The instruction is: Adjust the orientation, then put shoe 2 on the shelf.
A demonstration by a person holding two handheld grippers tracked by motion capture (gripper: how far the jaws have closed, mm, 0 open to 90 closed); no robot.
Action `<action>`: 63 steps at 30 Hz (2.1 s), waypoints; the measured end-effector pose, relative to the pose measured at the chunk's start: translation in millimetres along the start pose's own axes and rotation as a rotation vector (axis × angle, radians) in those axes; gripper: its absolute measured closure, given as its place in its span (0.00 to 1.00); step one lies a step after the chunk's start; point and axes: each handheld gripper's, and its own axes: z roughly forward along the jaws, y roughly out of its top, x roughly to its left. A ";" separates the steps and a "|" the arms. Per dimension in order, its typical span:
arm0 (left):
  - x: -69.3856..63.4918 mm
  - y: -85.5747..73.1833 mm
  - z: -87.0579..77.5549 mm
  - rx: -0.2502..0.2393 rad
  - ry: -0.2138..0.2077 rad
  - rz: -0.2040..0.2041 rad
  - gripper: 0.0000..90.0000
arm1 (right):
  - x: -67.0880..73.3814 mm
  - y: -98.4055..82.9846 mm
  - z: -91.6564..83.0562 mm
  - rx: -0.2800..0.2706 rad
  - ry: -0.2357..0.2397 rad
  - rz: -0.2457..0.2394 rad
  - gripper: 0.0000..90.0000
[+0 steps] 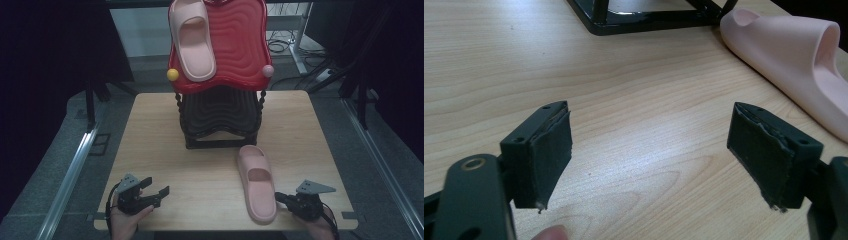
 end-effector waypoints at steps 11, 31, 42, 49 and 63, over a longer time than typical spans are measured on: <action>-4.2 -1.1 4.6 0.007 -0.021 0.030 0.18 | 34.1 17.2 31.7 0.038 0.088 -0.073 1.00; -7.7 -3.7 10.2 0.036 -0.057 0.062 0.23 | 25.6 13.9 23.9 -0.004 0.048 -0.054 0.98; -17.6 -2.7 13.3 0.005 -0.038 0.068 0.27 | -8.7 3.6 -0.6 -0.136 -0.053 0.089 0.47; -42.8 -0.2 29.8 0.010 -0.054 0.097 0.38 | -24.4 2.4 -7.9 -0.149 -0.060 0.108 0.42; -109.9 29.7 94.8 0.005 -0.126 0.133 0.64 | -41.7 -0.8 -24.2 -0.187 -0.038 0.154 0.42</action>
